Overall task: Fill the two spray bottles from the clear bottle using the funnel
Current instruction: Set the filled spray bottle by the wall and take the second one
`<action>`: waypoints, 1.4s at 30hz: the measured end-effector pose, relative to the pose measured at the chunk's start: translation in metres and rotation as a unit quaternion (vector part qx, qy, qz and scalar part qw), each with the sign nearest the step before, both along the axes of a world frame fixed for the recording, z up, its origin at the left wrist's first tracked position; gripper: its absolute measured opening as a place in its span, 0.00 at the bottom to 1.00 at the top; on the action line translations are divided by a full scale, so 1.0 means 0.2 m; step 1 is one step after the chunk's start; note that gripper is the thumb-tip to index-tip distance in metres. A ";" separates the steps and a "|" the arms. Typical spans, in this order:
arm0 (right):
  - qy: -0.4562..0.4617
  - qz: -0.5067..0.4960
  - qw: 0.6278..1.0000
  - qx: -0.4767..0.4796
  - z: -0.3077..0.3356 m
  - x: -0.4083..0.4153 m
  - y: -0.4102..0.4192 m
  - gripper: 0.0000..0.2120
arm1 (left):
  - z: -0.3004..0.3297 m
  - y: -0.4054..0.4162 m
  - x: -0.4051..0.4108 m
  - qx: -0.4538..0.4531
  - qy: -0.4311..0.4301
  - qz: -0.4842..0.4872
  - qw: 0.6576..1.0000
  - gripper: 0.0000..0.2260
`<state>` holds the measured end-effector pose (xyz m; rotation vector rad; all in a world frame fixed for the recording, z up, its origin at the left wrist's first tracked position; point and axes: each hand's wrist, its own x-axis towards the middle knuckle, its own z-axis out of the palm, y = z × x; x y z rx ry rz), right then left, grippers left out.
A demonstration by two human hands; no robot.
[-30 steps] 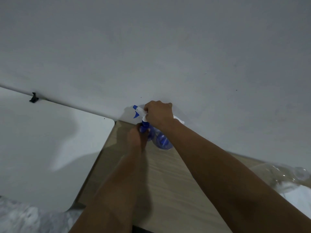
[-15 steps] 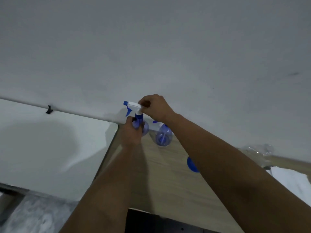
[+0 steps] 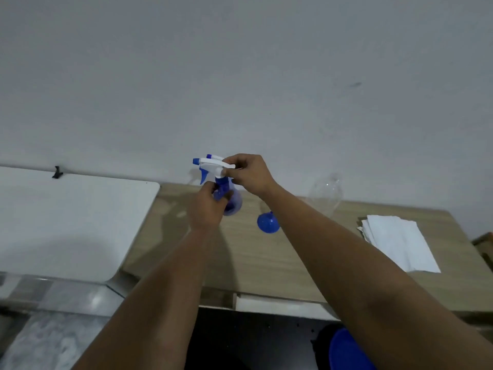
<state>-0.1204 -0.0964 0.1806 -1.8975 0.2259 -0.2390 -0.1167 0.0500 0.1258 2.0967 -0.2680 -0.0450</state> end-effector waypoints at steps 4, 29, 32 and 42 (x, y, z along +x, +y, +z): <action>0.013 -0.024 0.999 0.018 -0.10 -0.25 -0.15 0.09 | -0.09 -0.16 -0.19 0.003 -0.003 -0.033 0.999 0.10; 0.104 -0.094 0.989 0.040 -0.86 -0.76 -0.37 0.15 | -0.62 -0.39 -0.51 0.149 0.072 -0.162 0.973 0.13; 0.100 -0.118 0.986 0.061 -0.87 -0.75 -0.33 0.17 | -0.64 -0.39 -0.49 0.143 0.067 -0.155 0.975 0.17; 0.045 -0.167 0.979 0.111 -0.91 -0.74 -0.25 0.15 | -0.68 -0.37 -0.45 0.153 0.047 -0.160 0.974 0.13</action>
